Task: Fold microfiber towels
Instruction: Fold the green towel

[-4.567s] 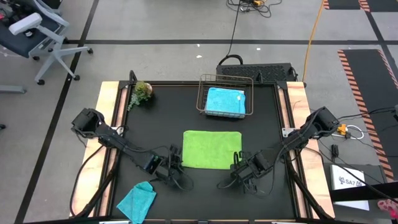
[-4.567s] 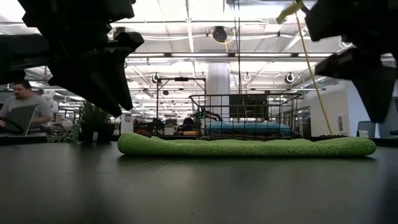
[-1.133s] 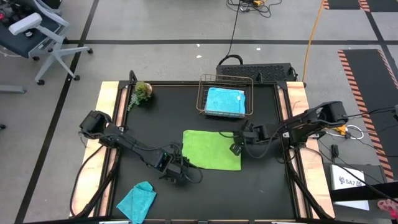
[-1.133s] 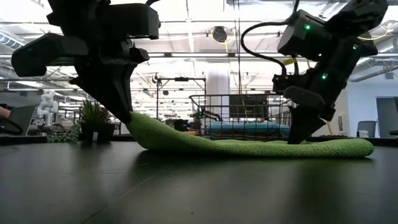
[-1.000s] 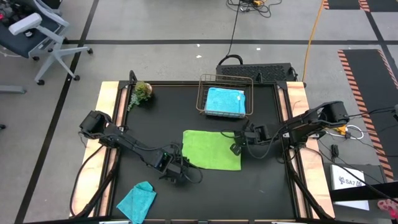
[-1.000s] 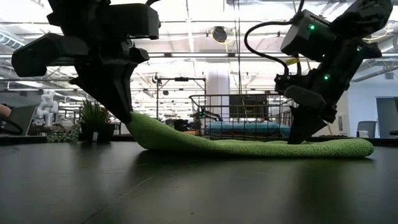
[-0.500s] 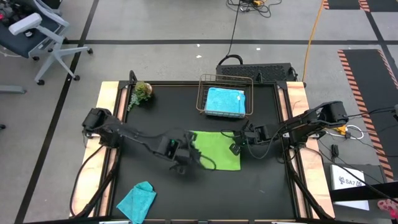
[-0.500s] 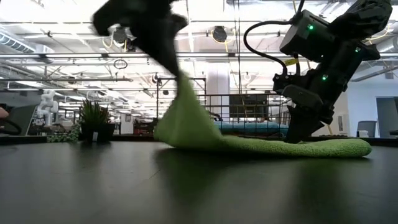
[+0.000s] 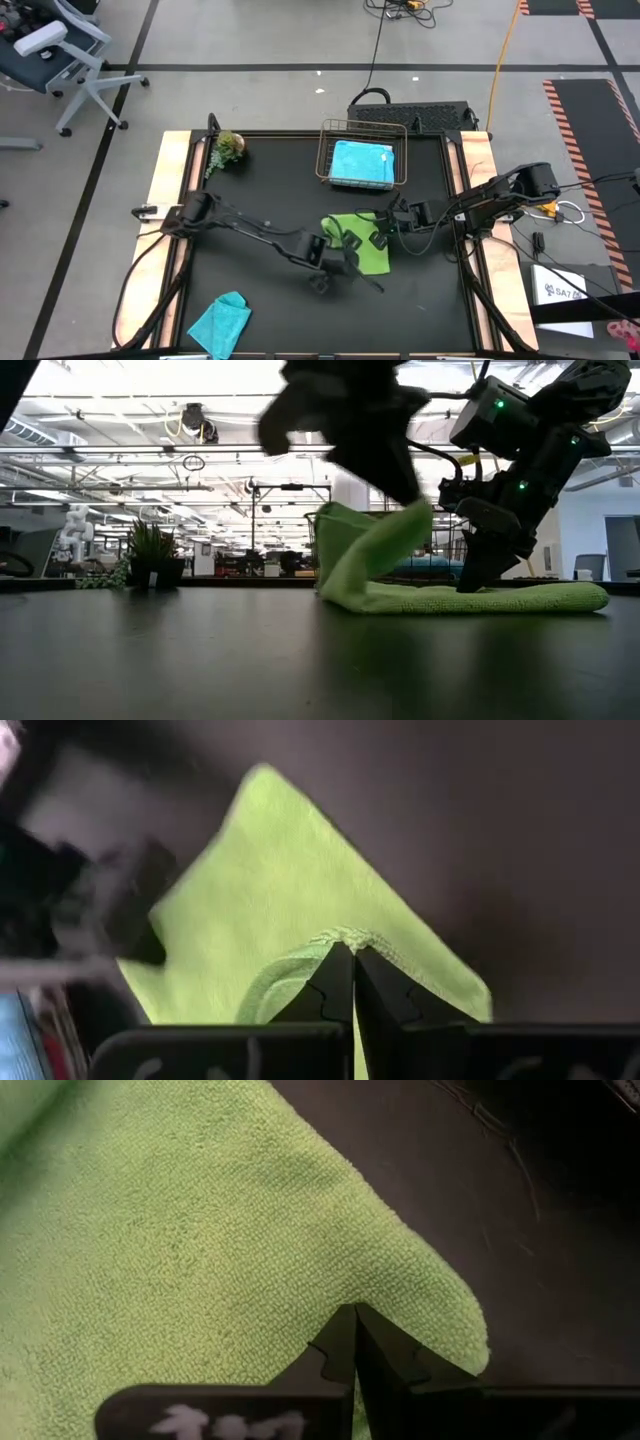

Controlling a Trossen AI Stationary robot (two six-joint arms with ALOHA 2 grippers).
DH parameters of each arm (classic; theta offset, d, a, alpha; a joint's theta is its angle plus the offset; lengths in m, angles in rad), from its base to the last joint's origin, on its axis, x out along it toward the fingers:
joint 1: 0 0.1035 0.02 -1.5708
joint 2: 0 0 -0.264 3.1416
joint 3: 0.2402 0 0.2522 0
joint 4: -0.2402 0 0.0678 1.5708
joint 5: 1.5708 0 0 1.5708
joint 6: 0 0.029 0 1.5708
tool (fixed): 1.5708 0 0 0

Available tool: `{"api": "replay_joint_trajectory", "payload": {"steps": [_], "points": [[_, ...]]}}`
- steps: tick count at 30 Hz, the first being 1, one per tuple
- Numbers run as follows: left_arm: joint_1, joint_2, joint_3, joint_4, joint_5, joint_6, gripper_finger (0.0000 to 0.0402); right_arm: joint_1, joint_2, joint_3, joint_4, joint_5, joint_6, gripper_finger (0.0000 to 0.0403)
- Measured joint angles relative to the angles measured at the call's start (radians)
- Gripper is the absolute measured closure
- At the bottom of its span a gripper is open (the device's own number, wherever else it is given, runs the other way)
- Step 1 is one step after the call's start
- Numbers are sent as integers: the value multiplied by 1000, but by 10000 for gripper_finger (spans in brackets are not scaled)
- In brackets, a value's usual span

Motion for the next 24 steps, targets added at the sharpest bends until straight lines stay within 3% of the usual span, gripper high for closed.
{"api": "replay_joint_trajectory", "payload": {"steps": [8, 12, 18, 24], "points": [[33, 61, 196, 40, 27, 57, 401, 0, 2, -3, 42, -11, -35, 403], [48, 62, 196, 30, 91, 26, 401, 0, -24, -6, 34, -20, -43, 403], [45, 62, 186, 28, 99, -7, 401, 0, -98, -6, 31, -62, -68, 403], [42, 62, 185, 91, 71, 37, 401, 2, -256, -5, -24, -77, -14, 403]]}}
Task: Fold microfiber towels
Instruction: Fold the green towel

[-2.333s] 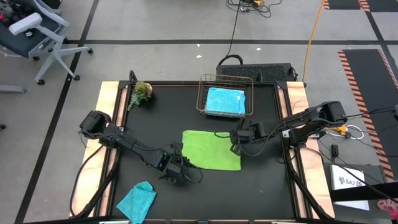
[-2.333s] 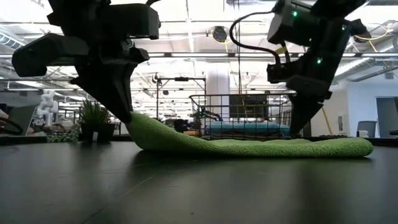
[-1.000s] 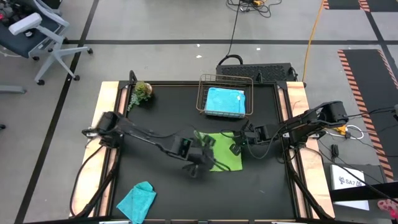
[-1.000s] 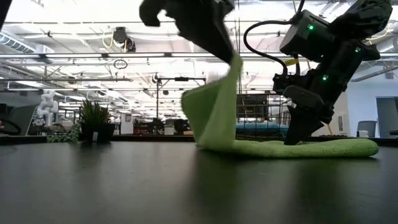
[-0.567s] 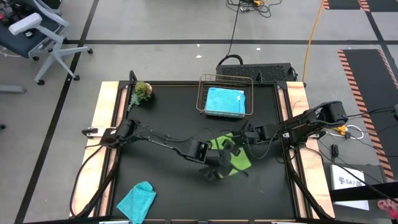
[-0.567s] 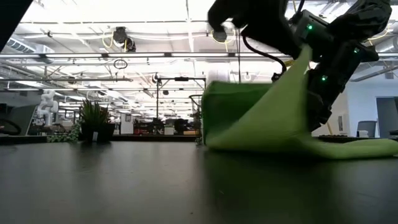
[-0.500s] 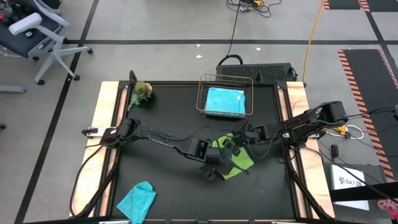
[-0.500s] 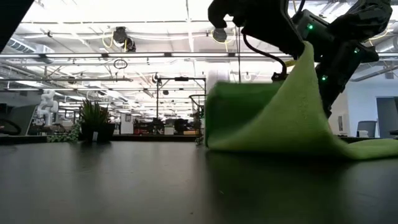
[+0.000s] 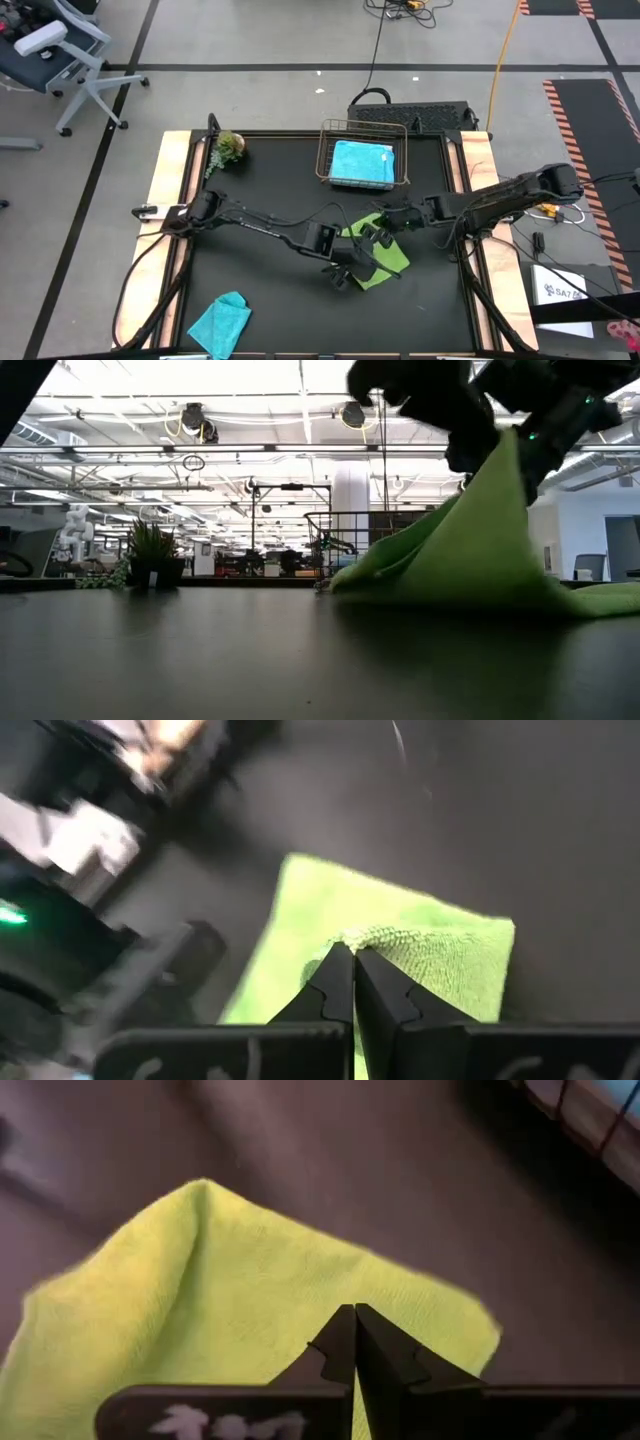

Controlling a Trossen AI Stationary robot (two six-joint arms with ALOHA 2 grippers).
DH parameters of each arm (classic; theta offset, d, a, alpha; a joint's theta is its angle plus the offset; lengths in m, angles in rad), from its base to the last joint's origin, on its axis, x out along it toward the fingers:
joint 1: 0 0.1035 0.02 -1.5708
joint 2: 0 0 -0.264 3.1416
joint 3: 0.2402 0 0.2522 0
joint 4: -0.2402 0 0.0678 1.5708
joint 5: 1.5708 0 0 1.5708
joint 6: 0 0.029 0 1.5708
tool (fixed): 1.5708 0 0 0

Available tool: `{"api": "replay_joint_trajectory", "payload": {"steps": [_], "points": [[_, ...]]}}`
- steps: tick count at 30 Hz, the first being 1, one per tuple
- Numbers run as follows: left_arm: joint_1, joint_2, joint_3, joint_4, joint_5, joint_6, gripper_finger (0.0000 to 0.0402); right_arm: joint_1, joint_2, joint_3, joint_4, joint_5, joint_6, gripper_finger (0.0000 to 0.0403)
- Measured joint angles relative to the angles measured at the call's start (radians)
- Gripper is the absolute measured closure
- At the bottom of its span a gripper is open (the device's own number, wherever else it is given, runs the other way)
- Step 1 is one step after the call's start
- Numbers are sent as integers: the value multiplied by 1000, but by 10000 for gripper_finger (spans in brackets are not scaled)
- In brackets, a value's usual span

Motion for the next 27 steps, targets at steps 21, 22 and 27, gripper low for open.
{"api": "replay_joint_trajectory", "payload": {"steps": [21, 22, 27], "points": [[79, 74, 1, 106, 113, -33, 401, 70, -627, 2, -244, 163, 29, 403], [87, 78, 2, 124, 116, -34, 401, 74, -629, 2, -252, 169, 28, 403], [128, 97, 14, 169, 117, -34, 401, 77, -613, 2, -254, 178, 25, 403]]}}
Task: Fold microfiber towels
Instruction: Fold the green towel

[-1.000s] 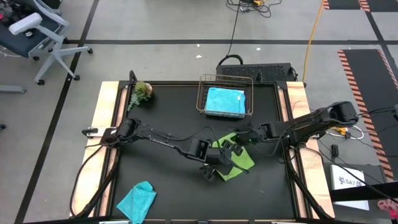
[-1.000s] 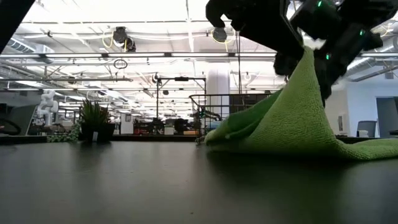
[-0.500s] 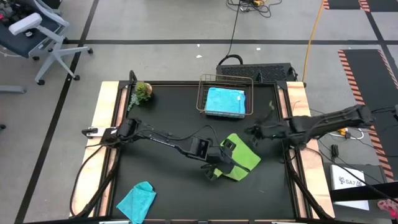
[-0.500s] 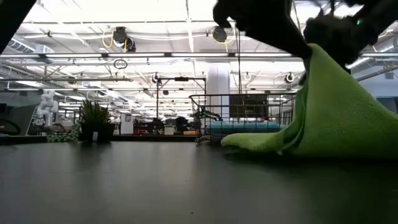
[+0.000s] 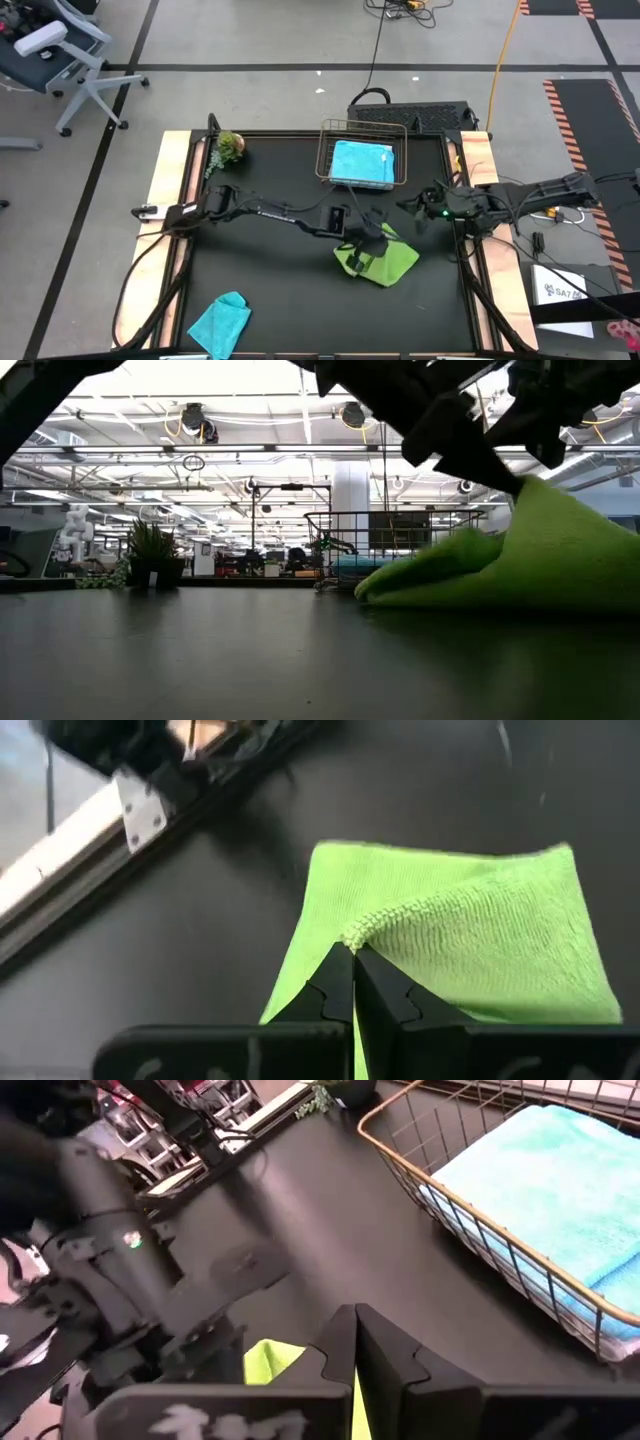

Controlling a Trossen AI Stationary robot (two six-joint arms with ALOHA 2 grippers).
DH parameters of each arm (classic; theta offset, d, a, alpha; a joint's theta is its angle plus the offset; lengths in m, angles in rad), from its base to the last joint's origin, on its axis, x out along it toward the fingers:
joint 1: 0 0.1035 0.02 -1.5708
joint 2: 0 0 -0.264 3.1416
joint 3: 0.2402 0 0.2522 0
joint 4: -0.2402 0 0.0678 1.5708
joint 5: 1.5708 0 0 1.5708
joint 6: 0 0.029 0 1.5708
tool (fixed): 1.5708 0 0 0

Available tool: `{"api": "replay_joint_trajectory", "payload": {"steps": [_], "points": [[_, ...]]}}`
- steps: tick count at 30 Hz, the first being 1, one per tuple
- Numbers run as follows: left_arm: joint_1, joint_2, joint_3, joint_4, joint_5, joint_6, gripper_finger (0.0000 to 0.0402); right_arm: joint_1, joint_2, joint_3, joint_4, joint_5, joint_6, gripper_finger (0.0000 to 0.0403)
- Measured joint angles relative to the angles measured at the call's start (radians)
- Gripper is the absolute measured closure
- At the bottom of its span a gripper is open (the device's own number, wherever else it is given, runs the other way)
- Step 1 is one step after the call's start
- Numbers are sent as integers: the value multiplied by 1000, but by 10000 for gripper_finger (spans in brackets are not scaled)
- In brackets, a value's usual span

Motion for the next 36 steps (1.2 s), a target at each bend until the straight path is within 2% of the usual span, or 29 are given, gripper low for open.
{"api": "replay_joint_trajectory", "payload": {"steps": [6, 10, 18, 23, 28, 31, 36], "points": [[50, 33, -3, -34, 24, -70, 401, 0, 13, 0, 4, -1, -9, 403], [59, 46, -3, -2, 38, -89, 395, 0, 13, 0, 6, 0, -16, 403], [47, 44, -2, 70, 38, -73, 340, 0, 14, 0, 25, -1, -16, 403], [38, 44, -2, 39, 38, -102, 312, 0, 14, 0, 34, -4, -16, 403], [17, 18, 5, -130, -70, -162, 292, -1, 20, 0, 34, -50, 11, 403], [5, -23, 16, -312, -41, -238, 289, 0, 41, 0, 34, -86, 24, 403], [-51, -51, 18, -516, -46, -241, 289, 0, 81, 0, 23, -110, 26, 403]]}}
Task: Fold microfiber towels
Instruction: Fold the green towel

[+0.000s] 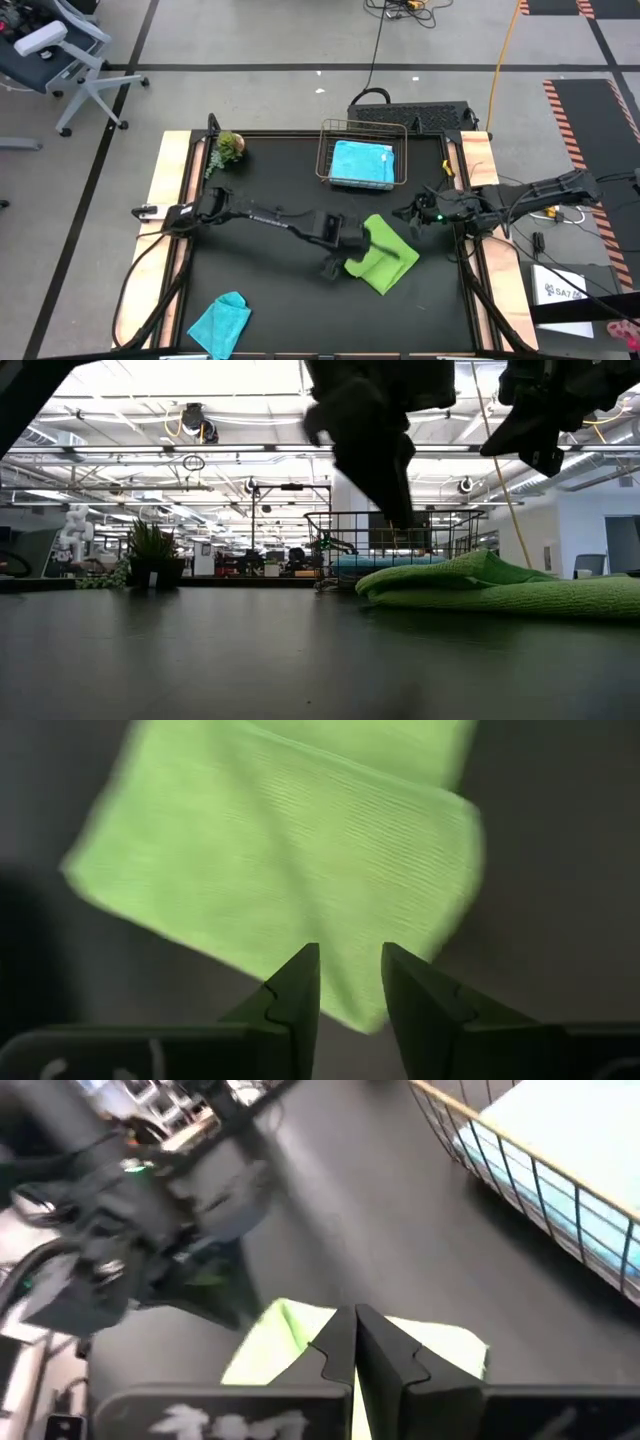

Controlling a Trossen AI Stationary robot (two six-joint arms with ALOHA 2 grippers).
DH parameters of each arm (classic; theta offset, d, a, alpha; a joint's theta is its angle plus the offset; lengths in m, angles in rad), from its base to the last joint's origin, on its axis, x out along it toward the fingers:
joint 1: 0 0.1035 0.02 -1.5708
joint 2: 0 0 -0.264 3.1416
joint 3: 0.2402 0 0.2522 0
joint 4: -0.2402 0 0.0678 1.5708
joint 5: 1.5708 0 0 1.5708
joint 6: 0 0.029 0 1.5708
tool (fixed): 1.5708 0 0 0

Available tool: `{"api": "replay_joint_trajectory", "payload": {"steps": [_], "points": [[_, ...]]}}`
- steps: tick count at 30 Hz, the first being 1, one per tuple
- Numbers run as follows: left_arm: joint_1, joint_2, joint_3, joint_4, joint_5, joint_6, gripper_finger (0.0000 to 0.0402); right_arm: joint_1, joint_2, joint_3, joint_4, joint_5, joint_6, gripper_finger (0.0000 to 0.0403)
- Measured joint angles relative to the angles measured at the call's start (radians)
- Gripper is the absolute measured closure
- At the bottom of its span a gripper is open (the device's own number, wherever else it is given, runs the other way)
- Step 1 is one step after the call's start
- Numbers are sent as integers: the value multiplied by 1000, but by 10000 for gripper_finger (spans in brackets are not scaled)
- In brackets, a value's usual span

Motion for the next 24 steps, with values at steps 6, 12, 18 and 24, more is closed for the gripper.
{"api": "replay_joint_trajectory", "payload": {"steps": [6, 12, 18, 24], "points": [[-96, 1, -50, 3, -50, 34, 289, 0, 53, 0, -14, -25, 4, 403], [-159, 1, -108, 159, -168, 36, 289, 0, 78, 0, 1, -52, 11, 403], [-172, 1, -198, 334, -231, 32, 289, 0, 77, 0, 5, -59, 11, 403], [-172, 2, -257, 354, -211, 30, 289, 0, 78, 0, -12, -72, 35, 403]]}}
